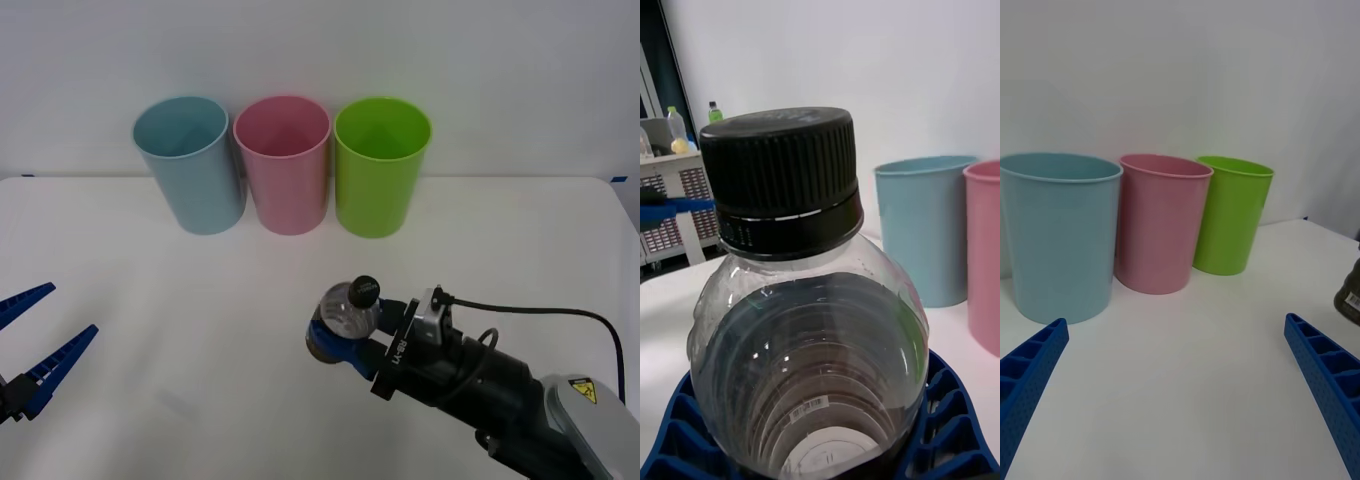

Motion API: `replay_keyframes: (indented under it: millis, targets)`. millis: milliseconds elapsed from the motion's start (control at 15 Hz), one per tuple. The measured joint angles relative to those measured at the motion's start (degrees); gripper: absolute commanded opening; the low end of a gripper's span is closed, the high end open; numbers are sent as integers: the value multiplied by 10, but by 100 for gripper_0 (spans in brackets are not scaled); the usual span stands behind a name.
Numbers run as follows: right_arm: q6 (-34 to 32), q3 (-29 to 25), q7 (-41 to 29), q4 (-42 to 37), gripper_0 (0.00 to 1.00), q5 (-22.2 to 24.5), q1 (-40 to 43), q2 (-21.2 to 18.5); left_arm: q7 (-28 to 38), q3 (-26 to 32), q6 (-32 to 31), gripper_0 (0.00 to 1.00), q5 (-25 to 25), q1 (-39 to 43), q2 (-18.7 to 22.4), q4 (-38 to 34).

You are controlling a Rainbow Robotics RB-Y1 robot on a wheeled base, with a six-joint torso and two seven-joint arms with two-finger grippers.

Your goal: Grasp the object on the table and drop it into the matching bin: aluminum can to the light blue bin, PET bottle to the pink bin.

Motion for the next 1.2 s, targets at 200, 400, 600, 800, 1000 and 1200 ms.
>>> replay_keyframes:
  millis: [200,400,600,800,1000,1200]
  targets:
    - [13,-23,-72,-54,0,-1,0,-15,0,0,0,100,0,0,0,0]
    - [58,-25,-130,-96,0,2,-10,-30,0,0,0,100,0,0,0,0]
    - [116,-4,-180,-108,0,19,-50,-48,0,0,0,100,0,0,0,0]
    - [176,25,-241,-107,0,50,-108,-57,0,0,0,100,0,0,0,0]
    - [189,34,-300,-83,0,69,-176,-53,0,0,0,100,0,0,0,0]
    - [190,37,-332,-31,0,71,-249,-51,0,0,0,100,0,0,0,0]
